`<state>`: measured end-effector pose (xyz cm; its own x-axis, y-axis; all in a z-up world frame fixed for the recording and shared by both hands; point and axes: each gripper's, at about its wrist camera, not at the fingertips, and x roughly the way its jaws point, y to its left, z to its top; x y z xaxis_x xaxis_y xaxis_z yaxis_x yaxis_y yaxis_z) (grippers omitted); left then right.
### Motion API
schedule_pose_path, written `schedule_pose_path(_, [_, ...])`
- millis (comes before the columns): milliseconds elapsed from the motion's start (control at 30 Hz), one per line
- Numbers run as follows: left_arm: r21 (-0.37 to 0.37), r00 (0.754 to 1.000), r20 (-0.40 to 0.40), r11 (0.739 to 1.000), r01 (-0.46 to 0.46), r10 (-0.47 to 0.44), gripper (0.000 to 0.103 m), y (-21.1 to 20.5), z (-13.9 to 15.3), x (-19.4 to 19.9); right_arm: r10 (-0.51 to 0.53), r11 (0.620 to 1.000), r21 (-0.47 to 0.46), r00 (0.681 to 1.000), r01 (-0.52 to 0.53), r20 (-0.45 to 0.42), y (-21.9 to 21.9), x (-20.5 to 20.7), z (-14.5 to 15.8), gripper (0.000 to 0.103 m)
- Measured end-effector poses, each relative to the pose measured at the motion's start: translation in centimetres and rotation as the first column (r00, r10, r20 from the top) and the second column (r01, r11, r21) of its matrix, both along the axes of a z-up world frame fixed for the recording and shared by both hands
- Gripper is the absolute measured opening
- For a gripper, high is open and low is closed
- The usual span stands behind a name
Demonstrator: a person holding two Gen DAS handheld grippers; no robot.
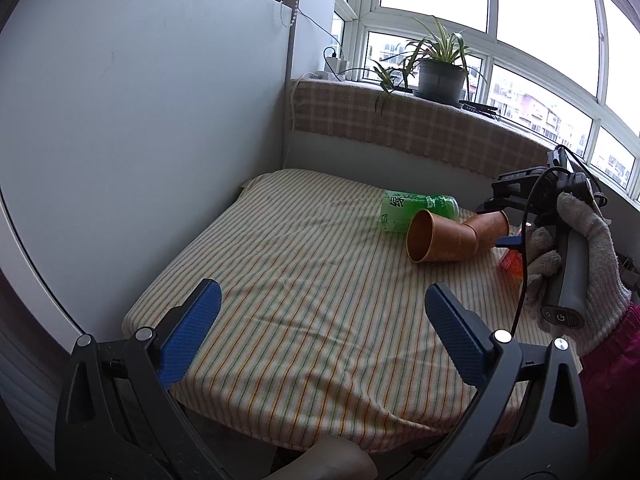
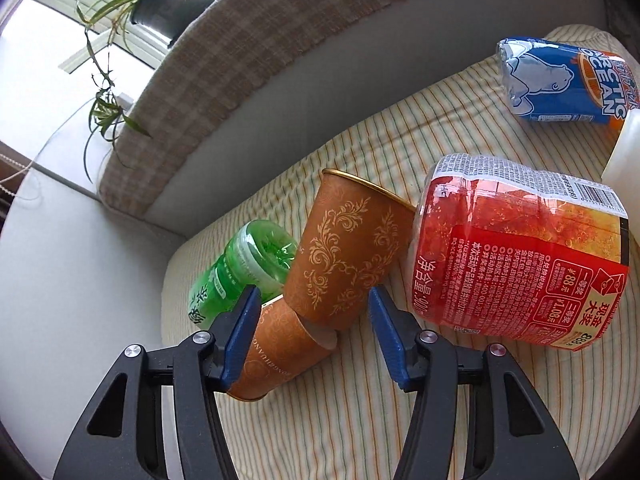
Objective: Flip cup upright
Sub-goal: 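Move the right gripper to the brown cup lying on its side, then close the right gripper on the brown cup and lift it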
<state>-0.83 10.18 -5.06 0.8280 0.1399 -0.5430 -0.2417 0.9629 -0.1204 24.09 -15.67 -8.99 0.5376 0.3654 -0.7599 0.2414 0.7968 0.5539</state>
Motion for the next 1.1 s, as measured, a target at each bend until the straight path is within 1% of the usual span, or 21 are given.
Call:
schedule_pose_path(133, [-0.009, 1.000, -0.009, 1.000, -0.007, 0.007, 0.103, 0.6, -0.4, 0.1, -0.060, 0.998, -0.014, 0.998, 0.060, -0.017, 0.4, 1.0, -0.2, 0.055])
schedule_pose_path(233, [-0.018, 1.000, -0.010, 1.000, -0.018, 0.018, 0.103, 1.1, -0.6, 0.1, -0.102, 0.994, -0.046, 0.995, 0.100, -0.021, 0.8, 1.7, -0.1, 0.055])
schedule_pose_path(333, [-0.027, 1.000, -0.009, 0.999, -0.029, 0.028, 0.103, 1.5, -0.7, 0.0, -0.137, 0.989, -0.067, 0.990, 0.134, -0.044, 1.2, 2.0, -0.2, 0.055])
schedule_pose_path(567, [-0.056, 0.999, -0.015, 0.997, -0.043, 0.043, 0.103, 2.6, -1.2, 0.0, -0.205, 0.970, -0.152, 0.975, 0.191, -0.082, 2.0, 2.9, -0.9, 0.055])
schedule_pose_path(600, [-0.060, 0.999, -0.016, 0.997, -0.043, 0.042, 0.103, 2.7, -1.3, 0.0, -0.206, 0.969, -0.157, 0.975, 0.192, -0.083, 2.1, 3.1, -1.0, 0.058])
schedule_pose_path(800, [-0.064, 0.999, -0.016, 0.997, -0.052, 0.051, 0.103, 3.1, -1.2, -0.1, -0.204, 0.966, -0.180, 0.976, 0.188, -0.079, 2.6, 4.2, -1.4, 0.058])
schedule_pose_path(967, [-0.071, 0.998, -0.012, 0.996, -0.057, 0.057, 0.103, 3.2, -1.2, -0.4, -0.186, 0.974, -0.146, 0.978, 0.172, -0.095, 2.4, 4.3, -1.9, 0.058])
schedule_pose_path(1100, [-0.063, 0.999, -0.014, 0.997, -0.051, 0.050, 0.103, 2.9, -1.2, -0.4, -0.182, 0.975, -0.141, 0.979, 0.169, -0.086, 2.4, 4.2, -1.8, 0.057])
